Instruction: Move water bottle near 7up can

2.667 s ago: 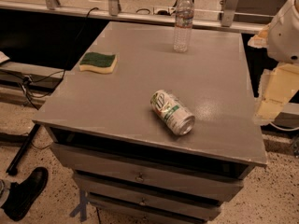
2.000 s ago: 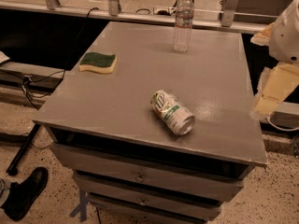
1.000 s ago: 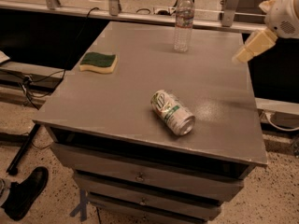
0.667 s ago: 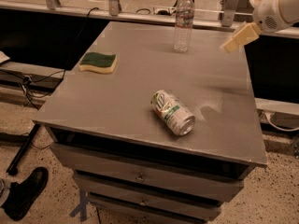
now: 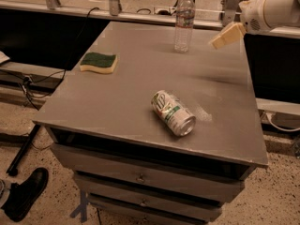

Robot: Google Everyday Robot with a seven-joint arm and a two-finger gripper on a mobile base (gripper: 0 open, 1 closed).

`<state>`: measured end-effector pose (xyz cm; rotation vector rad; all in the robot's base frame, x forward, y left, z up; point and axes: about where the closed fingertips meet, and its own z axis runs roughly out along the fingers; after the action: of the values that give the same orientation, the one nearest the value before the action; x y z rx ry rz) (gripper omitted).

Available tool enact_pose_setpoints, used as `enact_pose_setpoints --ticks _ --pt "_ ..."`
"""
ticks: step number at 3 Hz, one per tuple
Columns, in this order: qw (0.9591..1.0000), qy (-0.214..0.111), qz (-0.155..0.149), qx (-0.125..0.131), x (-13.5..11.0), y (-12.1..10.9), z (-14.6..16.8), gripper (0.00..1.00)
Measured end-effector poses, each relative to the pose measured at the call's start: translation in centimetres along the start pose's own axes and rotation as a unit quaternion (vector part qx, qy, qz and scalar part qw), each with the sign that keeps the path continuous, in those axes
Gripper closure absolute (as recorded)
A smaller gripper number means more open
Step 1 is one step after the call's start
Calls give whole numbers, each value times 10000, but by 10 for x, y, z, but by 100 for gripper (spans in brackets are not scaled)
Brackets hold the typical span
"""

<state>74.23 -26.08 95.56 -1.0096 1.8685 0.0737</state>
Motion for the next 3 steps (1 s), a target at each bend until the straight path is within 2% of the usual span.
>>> enact_pose_setpoints --ticks 1,2,3 --pt "9998 -144 114 39 -6 5 8 0" --pt "9980 -367 479 192 -19 10 28 0" --pt "9930 -684 915 312 -36 12 47 0"
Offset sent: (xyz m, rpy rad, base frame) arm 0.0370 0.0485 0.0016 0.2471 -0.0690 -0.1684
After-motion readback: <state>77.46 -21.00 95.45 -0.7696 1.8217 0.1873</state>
